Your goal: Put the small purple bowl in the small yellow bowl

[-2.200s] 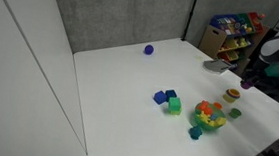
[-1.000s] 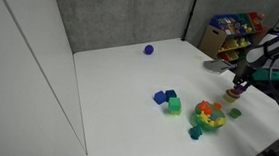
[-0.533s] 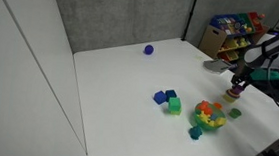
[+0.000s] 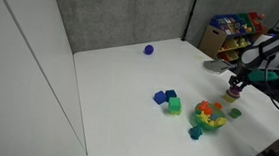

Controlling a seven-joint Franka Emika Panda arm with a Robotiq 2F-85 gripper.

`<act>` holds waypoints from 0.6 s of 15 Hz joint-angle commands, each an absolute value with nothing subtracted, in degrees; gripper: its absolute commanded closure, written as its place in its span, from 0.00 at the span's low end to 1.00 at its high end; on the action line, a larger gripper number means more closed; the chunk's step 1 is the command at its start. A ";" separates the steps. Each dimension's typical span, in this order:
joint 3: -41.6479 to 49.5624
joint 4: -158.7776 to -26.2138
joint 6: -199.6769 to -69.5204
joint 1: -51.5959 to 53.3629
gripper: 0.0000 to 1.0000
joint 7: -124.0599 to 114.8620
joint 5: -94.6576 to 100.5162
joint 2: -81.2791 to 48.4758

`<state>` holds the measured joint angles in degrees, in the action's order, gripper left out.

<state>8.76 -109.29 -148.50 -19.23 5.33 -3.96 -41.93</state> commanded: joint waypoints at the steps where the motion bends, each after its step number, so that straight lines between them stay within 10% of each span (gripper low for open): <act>1: 9.25 -109.10 -147.78 -18.43 0.09 4.27 -3.65 -41.69; 9: 9.56 -111.25 -144.58 -16.54 0.00 3.86 -3.25 -37.51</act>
<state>9.11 -109.39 -147.82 -17.64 5.31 -3.95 -41.02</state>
